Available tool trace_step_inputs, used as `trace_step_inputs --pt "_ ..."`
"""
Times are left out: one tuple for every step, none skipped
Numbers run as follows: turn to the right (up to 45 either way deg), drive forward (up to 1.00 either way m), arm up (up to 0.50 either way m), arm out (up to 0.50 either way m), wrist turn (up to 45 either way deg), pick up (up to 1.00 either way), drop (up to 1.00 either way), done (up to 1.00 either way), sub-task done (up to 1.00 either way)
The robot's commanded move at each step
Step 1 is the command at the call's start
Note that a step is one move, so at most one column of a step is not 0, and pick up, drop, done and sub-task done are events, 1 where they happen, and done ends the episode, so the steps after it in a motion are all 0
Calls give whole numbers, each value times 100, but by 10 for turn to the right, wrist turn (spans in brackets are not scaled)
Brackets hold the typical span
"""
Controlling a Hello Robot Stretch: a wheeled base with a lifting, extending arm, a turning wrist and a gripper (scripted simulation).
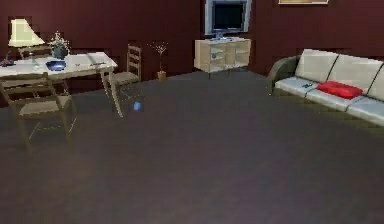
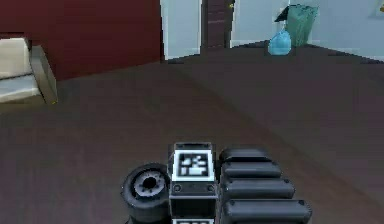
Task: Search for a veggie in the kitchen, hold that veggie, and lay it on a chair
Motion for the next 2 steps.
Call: trace_step_inputs --pt "0 30 0 0 0 0 0 0 0" --pt "-300 0 0 0 0 0 0 0 0"
